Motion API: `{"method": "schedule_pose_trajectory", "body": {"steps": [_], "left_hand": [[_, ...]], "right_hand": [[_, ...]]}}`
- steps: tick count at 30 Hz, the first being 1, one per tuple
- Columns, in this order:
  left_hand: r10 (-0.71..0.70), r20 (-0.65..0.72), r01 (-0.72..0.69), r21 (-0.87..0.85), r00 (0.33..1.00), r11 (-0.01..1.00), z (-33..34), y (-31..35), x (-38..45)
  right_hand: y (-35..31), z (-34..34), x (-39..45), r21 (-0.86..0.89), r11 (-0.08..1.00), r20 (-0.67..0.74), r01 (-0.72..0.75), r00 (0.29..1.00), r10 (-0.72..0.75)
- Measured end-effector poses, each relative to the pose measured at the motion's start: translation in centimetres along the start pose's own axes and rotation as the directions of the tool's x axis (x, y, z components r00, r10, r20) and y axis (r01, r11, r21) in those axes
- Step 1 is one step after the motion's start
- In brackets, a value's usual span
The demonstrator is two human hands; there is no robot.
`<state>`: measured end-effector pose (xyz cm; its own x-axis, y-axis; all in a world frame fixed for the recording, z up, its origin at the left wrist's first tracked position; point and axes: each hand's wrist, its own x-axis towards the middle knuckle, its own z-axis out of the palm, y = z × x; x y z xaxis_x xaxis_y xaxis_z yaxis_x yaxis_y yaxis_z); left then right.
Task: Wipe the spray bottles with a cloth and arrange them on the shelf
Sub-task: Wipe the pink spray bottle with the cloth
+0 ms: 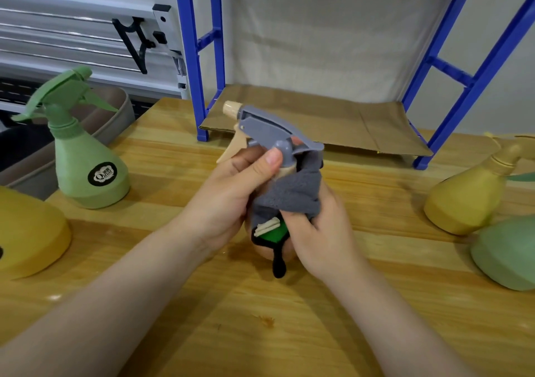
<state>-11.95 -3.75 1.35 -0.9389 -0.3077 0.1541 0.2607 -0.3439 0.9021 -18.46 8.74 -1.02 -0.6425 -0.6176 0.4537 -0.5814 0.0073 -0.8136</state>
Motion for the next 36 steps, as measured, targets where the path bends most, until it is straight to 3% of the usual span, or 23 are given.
{"method": "schedule_pose_trajectory", "body": {"steps": [8,20,24,30,36], "left_hand": [[0.175,-0.154,-0.195,-0.127,0.972,0.972,-1.0,1.9,0.8],[0.158,-0.254,-0.262,-0.451,0.954,0.853,-1.9,2.6,1.1],[0.133,-0.256,-0.247,-0.488,0.957,0.837,-2.2,2.7,1.2],[0.024,-0.339,-0.141,-0.325,0.941,0.935,-2.1,2.6,1.8],[-0.152,-0.389,0.061,-0.235,0.909,0.970,-2.5,2.5,2.0]], "right_hand": [[-0.2,0.4,-0.1,-0.014,1.000,0.113,-0.023,0.993,0.024],[-0.4,0.5,-0.2,0.111,0.991,0.124,-0.068,0.991,0.054],[-0.2,0.9,-0.3,0.168,0.980,0.128,-0.108,0.988,0.087],[-0.1,0.8,-0.1,0.348,0.906,0.152,-0.243,0.968,0.201],[0.3,0.2,0.5,0.220,0.954,0.002,-0.202,0.978,0.206]]}}
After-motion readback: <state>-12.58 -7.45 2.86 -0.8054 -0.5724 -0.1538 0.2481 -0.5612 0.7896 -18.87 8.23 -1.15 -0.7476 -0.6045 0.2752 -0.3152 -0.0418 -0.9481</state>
